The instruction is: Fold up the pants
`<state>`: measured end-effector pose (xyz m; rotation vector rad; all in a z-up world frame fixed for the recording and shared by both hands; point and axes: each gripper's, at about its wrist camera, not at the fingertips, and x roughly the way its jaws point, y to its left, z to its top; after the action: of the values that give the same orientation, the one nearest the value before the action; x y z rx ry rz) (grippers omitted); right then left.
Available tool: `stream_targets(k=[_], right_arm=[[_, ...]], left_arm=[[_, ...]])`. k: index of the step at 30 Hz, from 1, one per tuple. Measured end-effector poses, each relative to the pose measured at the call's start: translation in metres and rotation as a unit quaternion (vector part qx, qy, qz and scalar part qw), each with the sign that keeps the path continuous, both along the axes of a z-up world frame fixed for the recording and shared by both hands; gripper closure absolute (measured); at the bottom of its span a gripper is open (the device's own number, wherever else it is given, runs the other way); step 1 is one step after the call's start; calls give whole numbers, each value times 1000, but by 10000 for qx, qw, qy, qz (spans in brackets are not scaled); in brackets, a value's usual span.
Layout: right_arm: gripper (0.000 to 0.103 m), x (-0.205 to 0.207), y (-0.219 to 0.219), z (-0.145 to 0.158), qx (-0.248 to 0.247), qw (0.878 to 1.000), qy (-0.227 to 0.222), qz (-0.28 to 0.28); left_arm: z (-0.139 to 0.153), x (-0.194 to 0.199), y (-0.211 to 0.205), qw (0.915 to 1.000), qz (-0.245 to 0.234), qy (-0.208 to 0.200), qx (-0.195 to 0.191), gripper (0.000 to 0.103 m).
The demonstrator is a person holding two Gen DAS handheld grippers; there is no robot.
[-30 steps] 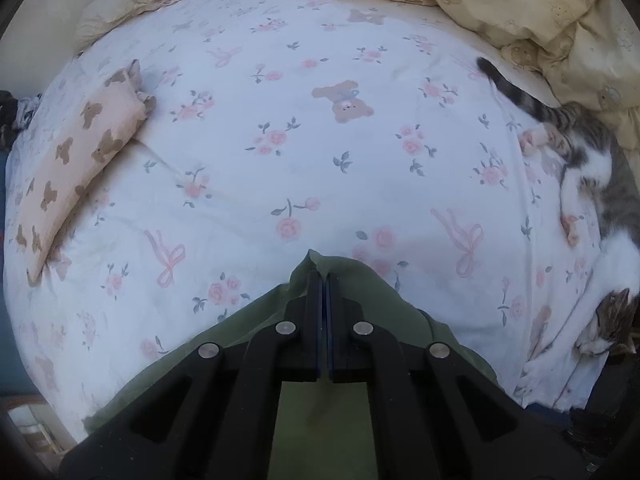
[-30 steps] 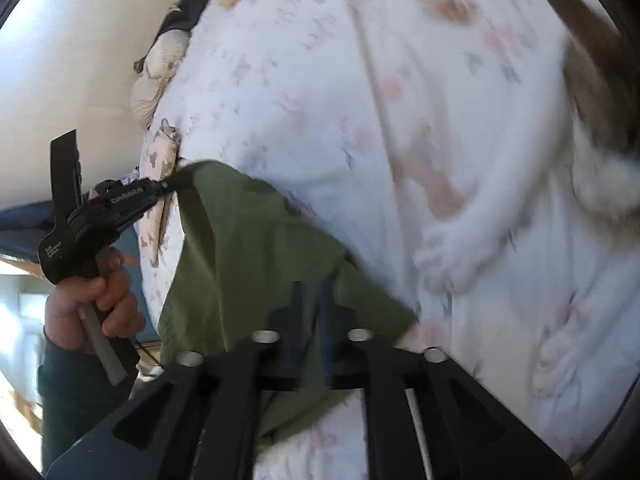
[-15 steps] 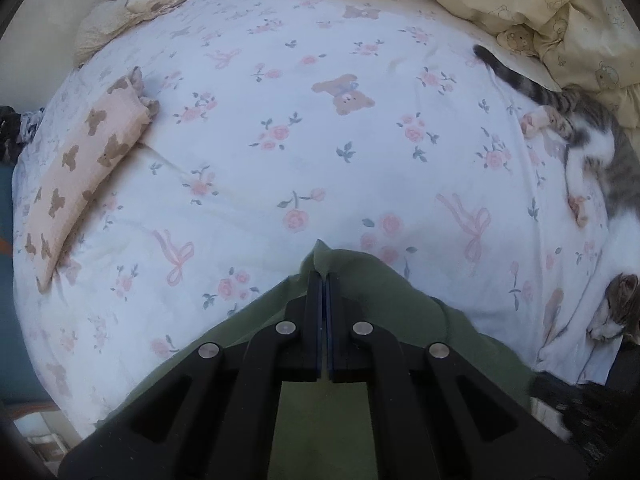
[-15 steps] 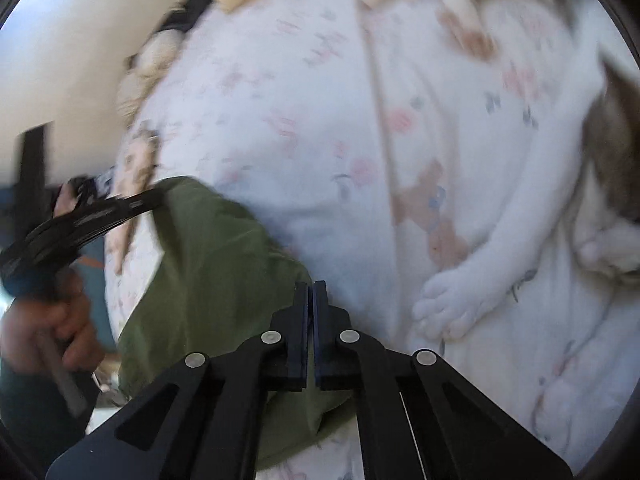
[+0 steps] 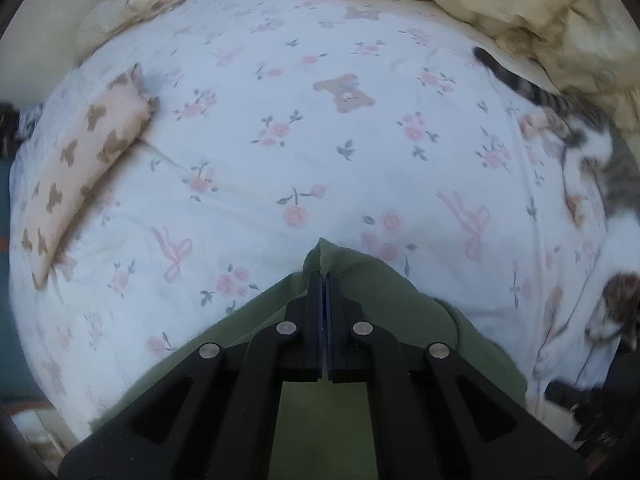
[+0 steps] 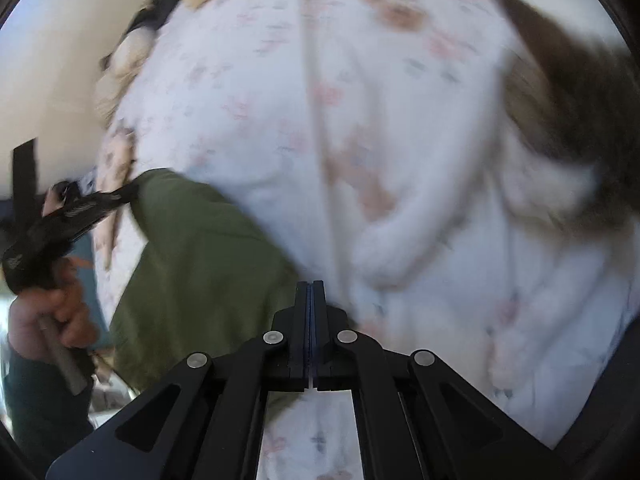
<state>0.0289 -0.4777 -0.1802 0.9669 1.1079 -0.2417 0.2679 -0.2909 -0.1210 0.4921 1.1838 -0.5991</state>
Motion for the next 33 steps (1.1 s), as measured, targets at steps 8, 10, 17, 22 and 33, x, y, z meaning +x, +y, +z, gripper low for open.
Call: stream_targets(k=[8, 10, 17, 22, 33], right_arm=[[46, 79, 17, 3, -375, 9944, -203, 964], [71, 86, 19, -16, -161, 9935, -133, 1121], [103, 59, 25, 17, -688, 9890, -587, 1168], [103, 33, 21, 3, -552, 9923, -13, 1108], [100, 50, 31, 35, -701, 9848, -662, 1445]], left_arm=[[-1, 1, -1, 10000, 25, -19, 43, 103], [-2, 2, 0, 9999, 106, -6, 7, 103], [-1, 7, 9, 9995, 281, -146, 87, 103], [1, 7, 8, 9991, 308, -257, 104, 103], [35, -8, 45, 9988, 304, -314, -242, 48]])
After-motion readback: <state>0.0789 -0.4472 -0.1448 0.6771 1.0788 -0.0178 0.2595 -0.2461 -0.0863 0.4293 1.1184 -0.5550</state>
